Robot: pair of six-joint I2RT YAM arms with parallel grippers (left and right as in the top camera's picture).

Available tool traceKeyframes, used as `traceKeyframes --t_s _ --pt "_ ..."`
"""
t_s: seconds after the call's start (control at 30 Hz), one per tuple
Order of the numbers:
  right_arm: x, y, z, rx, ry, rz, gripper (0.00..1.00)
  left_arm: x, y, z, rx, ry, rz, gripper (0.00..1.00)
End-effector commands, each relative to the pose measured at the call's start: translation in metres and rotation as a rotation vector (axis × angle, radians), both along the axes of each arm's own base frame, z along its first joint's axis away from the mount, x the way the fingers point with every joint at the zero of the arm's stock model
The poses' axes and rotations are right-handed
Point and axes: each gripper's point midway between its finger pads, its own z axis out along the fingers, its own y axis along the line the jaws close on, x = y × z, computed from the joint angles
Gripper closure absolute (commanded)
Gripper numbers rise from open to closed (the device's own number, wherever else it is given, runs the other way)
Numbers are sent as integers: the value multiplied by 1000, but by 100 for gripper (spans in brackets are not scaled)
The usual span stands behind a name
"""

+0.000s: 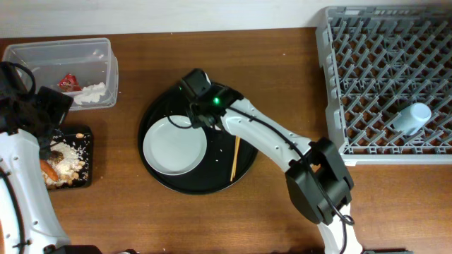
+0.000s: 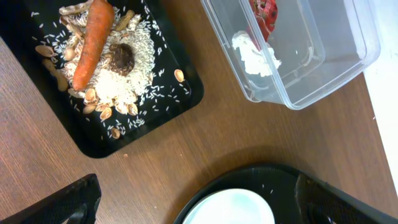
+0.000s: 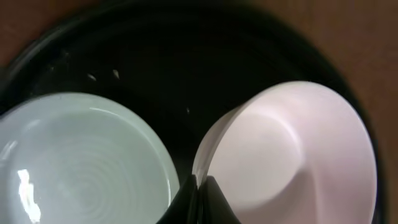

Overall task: Sort waste into correct bins and load items into the dishwasher rack
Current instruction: 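Carry the pink bowl right and set it in the grey rack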

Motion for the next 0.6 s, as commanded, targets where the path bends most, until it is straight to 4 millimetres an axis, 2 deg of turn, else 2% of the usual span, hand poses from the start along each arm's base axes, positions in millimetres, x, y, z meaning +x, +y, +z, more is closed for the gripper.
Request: traceKeyframes --t_s 0.0,0.13,0.3,0.37,0.4,0.47,0.57 --pt "13 5 49 35 -62 0 96 -2 3 -1 6 8 16 1" --pt "26 -17 92 54 -80 -47 96 -2 3 -1 6 8 16 1" --pt "54 -81 146 204 -28 -88 96 -2 3 -1 6 8 16 1" --pt "68 -124 171 335 2 -104 96 -2 3 -2 6 8 16 1" --pt "79 -160 182 403 6 -150 96 -2 3 -2 6 8 16 1" --pt "90 -207 193 488 -1 -182 96 -2 3 -1 6 8 16 1" --pt "95 -286 206 627 -15 -229 96 -2 3 -2 6 8 16 1"
